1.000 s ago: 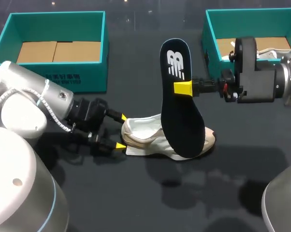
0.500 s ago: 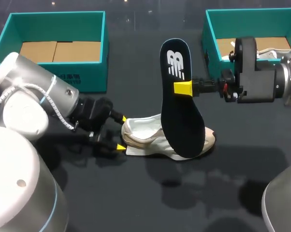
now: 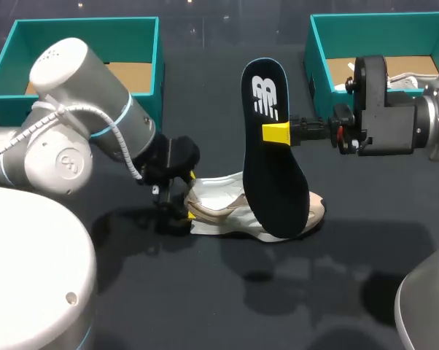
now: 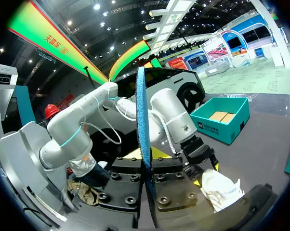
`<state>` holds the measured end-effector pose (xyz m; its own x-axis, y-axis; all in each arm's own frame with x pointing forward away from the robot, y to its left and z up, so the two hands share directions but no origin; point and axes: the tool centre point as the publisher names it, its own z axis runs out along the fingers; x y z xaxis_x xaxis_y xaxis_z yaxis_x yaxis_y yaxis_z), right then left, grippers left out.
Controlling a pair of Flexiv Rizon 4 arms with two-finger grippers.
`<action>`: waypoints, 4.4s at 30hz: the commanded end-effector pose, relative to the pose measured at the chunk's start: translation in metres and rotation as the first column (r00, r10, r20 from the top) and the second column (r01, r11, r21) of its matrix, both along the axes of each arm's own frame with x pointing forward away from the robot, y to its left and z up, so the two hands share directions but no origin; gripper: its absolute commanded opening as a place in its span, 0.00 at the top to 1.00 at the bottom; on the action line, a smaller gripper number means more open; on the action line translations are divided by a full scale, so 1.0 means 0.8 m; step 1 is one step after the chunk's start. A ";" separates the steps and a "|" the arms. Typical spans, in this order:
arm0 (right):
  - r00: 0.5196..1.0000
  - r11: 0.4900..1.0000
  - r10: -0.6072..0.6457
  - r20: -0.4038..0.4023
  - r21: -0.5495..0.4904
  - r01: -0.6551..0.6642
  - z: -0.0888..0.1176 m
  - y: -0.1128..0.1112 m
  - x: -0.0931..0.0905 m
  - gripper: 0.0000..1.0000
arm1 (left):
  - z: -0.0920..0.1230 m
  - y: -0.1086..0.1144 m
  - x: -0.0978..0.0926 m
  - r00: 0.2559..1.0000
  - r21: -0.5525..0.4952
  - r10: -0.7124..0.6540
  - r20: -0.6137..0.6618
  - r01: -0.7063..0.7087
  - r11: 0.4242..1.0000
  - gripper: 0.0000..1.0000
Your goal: Take the shoe out of the shoebox, open the shoe tongue, remove and reinsert the insole, then place the shoe into the shoebox
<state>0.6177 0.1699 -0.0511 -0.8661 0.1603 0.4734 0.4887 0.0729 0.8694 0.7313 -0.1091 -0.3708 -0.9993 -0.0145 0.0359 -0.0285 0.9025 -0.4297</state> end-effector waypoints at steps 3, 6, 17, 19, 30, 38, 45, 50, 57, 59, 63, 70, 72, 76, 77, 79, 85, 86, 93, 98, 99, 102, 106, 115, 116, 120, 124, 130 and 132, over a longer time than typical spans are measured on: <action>1.000 1.000 -0.001 0.000 0.000 0.001 -0.001 0.002 0.000 1.00 | 0.008 -0.010 -0.005 1.000 0.245 -0.008 0.024 0.002 0.970 0.00; 1.000 1.000 -0.001 0.000 0.000 0.001 -0.001 0.002 0.000 1.00 | 0.013 -0.012 -0.006 0.999 0.261 -0.025 0.037 0.015 0.965 0.00; 1.000 1.000 -0.001 0.000 0.000 0.001 -0.001 0.002 0.000 1.00 | 0.013 -0.017 -0.009 0.998 0.304 -0.027 0.063 0.007 0.953 0.00; 1.000 1.000 -0.001 0.000 0.000 0.001 -0.001 0.002 0.000 1.00 | 0.013 -0.017 -0.010 0.998 0.310 -0.025 0.063 0.005 0.951 0.00; 1.000 1.000 -0.001 0.000 0.000 0.001 -0.001 0.002 0.000 1.00 | 0.050 -0.018 -0.012 0.995 0.315 -0.028 0.096 -0.004 0.949 0.00; 1.000 1.000 -0.001 0.000 0.000 0.001 -0.001 0.002 0.000 1.00 | 0.075 -0.030 -0.003 0.992 0.297 -0.050 0.113 0.014 0.955 0.00; 1.000 1.000 -0.001 0.000 0.000 0.001 -0.001 0.002 0.000 1.00 | 0.077 -0.054 0.017 0.988 0.305 -0.060 0.143 0.014 0.952 0.00; 1.000 1.000 -0.001 0.000 0.000 0.001 -0.001 0.002 0.000 1.00 | 0.065 -0.073 0.032 0.989 0.306 -0.062 0.136 0.018 0.952 0.00; 1.000 1.000 -0.001 0.000 0.000 0.001 -0.001 0.002 0.000 1.00 | 0.044 -0.095 0.045 0.991 0.276 -0.055 0.123 0.019 0.961 0.00; 1.000 1.000 -0.001 0.000 0.000 0.001 -0.001 0.002 0.000 1.00 | 0.037 -0.102 0.049 0.991 0.279 -0.052 0.123 0.016 0.960 0.02; 1.000 1.000 -0.001 0.000 0.000 0.001 -0.001 0.002 0.000 1.00 | 0.025 -0.111 0.054 0.993 0.286 -0.051 0.110 0.018 0.958 0.08; 1.000 1.000 -0.001 0.000 0.000 0.001 -0.001 0.002 0.000 1.00 | 0.001 -0.120 0.056 0.996 0.306 -0.050 0.080 0.023 0.952 0.22; 1.000 1.000 -0.001 0.000 0.000 0.001 -0.001 0.002 0.000 1.00 | -0.003 -0.121 0.056 0.996 0.307 -0.053 0.073 0.028 0.951 0.29; 1.000 1.000 -0.001 0.000 0.000 0.001 -0.001 0.002 0.000 1.00 | -0.011 -0.123 0.054 0.997 0.314 -0.058 0.056 0.037 0.949 0.40; 1.000 1.000 -0.001 0.000 0.000 0.001 -0.001 0.002 0.000 1.00 | -0.013 -0.123 0.054 0.997 0.314 -0.060 0.049 0.042 0.949 0.44; 1.000 1.000 -0.001 0.000 0.000 0.001 -0.001 0.002 0.000 1.00 | -0.015 -0.123 0.054 0.997 0.312 -0.061 0.040 0.045 0.949 0.53; 1.000 1.000 -0.001 0.000 0.000 0.001 -0.001 0.002 0.000 1.00 | -0.018 -0.119 0.051 0.997 0.306 -0.073 0.022 0.063 0.950 1.00; 1.000 1.000 -0.001 0.000 0.000 0.001 -0.001 0.002 0.000 1.00 | -0.018 -0.119 0.051 0.997 0.308 -0.074 0.022 0.064 0.949 1.00; 1.000 1.000 -0.001 0.000 0.000 0.001 -0.001 0.002 0.000 1.00 | -0.014 -0.114 0.047 0.995 0.310 -0.093 0.020 0.083 0.947 1.00; 1.000 1.000 -0.001 0.000 0.000 0.001 -0.001 0.002 0.000 1.00 | 0.004 -0.113 0.043 0.986 0.277 -0.166 0.021 0.154 0.948 1.00; 1.000 1.000 -0.001 0.000 0.000 0.001 -0.001 0.002 0.000 1.00 | 0.008 -0.113 0.042 0.982 0.269 -0.188 0.019 0.176 0.947 1.00; 1.000 1.000 -0.001 0.000 0.000 0.001 -0.001 0.002 0.000 1.00 | 0.025 -0.114 0.042 0.962 0.223 -0.273 -0.001 0.266 0.938 1.00; 1.000 1.000 -0.001 0.000 0.000 0.001 -0.001 0.002 0.000 1.00 | 0.050 -0.117 0.044 0.891 0.156 -0.453 -0.029 0.451 0.879 1.00; 1.000 1.000 -0.001 0.000 0.000 0.001 -0.001 0.002 0.000 1.00 | 0.079 -0.125 0.041 0.750 0.203 -0.661 0.010 0.646 0.736 1.00; 1.000 1.000 -0.001 0.000 0.000 0.001 -0.001 0.002 0.000 1.00 | 0.079 -0.125 0.041 0.750 0.203 -0.661 0.010 0.646 0.736 1.00; 1.000 1.000 -0.001 0.000 0.000 0.001 -0.001 0.002 0.000 1.00 | 0.079 -0.125 0.041 0.750 0.203 -0.661 0.010 0.646 0.736 1.00; 1.000 1.000 -0.001 0.000 0.000 0.001 -0.001 0.002 0.000 1.00 | 0.086 -0.118 0.047 0.672 0.177 -0.740 0.036 0.725 0.666 1.00; 1.000 1.000 -0.001 0.000 0.000 0.001 -0.001 0.002 0.000 1.00 | 0.099 -0.099 0.054 0.446 0.178 -0.892 0.075 0.874 0.452 1.00; 1.000 1.000 -0.001 0.000 0.000 0.001 -0.001 0.002 0.000 1.00 | 0.098 -0.095 0.053 0.392 0.196 -0.917 0.079 0.895 0.400 1.00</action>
<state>0.6177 0.1698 -0.0511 -0.8661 0.1603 0.4734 0.4887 0.0728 0.8694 0.7744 -0.1939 -0.2966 -0.5575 0.8299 -0.0202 0.8042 0.5338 -0.2613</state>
